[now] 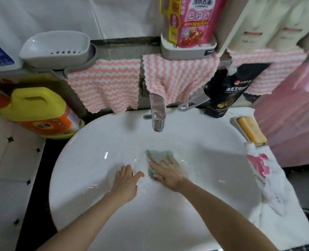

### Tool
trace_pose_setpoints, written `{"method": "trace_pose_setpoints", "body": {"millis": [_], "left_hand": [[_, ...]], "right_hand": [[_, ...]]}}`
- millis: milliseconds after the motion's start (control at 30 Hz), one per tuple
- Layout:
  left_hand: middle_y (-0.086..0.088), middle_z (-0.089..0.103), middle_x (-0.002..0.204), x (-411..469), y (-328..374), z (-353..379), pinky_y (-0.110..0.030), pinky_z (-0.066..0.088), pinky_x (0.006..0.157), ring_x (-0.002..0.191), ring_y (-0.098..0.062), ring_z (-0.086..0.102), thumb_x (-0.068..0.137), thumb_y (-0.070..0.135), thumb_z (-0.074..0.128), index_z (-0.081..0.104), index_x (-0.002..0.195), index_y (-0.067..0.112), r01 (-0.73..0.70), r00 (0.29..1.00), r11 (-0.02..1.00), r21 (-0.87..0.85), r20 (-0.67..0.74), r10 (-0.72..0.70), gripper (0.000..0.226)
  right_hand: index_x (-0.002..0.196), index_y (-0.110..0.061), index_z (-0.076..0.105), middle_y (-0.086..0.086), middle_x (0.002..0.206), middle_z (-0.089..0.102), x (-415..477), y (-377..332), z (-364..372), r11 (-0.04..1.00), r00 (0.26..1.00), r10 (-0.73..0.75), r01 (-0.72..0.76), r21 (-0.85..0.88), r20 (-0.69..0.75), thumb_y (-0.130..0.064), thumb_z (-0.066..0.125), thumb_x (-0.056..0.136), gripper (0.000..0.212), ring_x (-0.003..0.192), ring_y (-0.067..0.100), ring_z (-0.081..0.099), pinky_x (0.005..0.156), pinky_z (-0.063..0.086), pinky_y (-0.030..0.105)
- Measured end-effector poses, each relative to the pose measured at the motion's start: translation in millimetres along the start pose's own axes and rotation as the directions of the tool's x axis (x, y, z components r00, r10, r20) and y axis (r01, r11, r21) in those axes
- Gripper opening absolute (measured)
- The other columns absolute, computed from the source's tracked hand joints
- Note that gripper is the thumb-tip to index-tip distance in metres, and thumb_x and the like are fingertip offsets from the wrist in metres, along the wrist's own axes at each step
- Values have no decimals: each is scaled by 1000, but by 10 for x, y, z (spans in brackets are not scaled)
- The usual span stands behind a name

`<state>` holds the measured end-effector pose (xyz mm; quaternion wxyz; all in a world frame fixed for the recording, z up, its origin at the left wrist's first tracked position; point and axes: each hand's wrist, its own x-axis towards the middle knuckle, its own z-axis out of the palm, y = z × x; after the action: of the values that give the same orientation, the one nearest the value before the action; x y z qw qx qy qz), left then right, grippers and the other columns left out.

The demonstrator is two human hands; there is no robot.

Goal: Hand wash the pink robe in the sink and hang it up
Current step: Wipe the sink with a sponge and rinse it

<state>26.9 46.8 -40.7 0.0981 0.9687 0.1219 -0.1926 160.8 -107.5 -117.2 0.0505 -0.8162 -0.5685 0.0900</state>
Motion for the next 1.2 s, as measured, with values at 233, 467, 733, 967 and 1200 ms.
{"method": "trace_pose_setpoints", "body": {"millis": [233, 467, 733, 967, 1200], "left_hand": [[-11, 30, 133, 394, 333, 191, -34, 24, 103, 128, -30, 25, 95, 33, 46, 22, 144, 34, 13, 956, 1000, -27, 292, -5, 55], [-12, 29, 136, 588, 418, 232, -34, 27, 102, 128, -31, 25, 93, 26, 46, 28, 140, 27, 33, 956, 999, 34, 291, -41, 50], [-15, 32, 134, 642, 390, 69, -37, 28, 104, 127, -33, 30, 97, 35, 39, 27, 143, 29, 19, 942, 1000, 14, 334, -22, 48], [-8, 32, 137, 350, 56, -123, -39, 28, 104, 131, -27, 28, 96, 39, 44, 28, 142, 35, 27, 952, 999, 17, 305, -31, 49], [-6, 34, 136, -68, -326, -195, -40, 34, 105, 128, -26, 37, 96, 38, 45, 41, 137, 30, 131, 956, 987, -96, 275, -100, 41]], "right_hand": [[153, -16, 16, -5, 84, 58, -72, 663, -412, 931, 937, 308, -333, -147, -166, -28, 34, 97, 60, 86, 22, 55, 116, 13, 50], [141, -15, 46, 11, 93, 59, -265, 1067, -463, 851, 885, 410, -458, -256, -220, -17, 60, 90, 53, 92, 31, 55, 111, 23, 57], [154, -20, 2, 9, 147, 31, -706, 911, -664, 660, 684, 730, -708, -252, -8, -14, 46, 91, 77, 140, 35, 17, 115, -9, 48], [143, -14, 41, 13, 122, 59, -1150, 470, -350, 786, 769, 617, -594, -171, 165, -20, 63, 79, 69, 117, 36, 52, 110, -20, 47], [151, -33, 18, 0, 147, 31, -1156, 74, -331, 807, 726, 505, -589, 41, 467, -45, 10, 102, 51, 141, 18, 19, 115, -10, 45]]}}
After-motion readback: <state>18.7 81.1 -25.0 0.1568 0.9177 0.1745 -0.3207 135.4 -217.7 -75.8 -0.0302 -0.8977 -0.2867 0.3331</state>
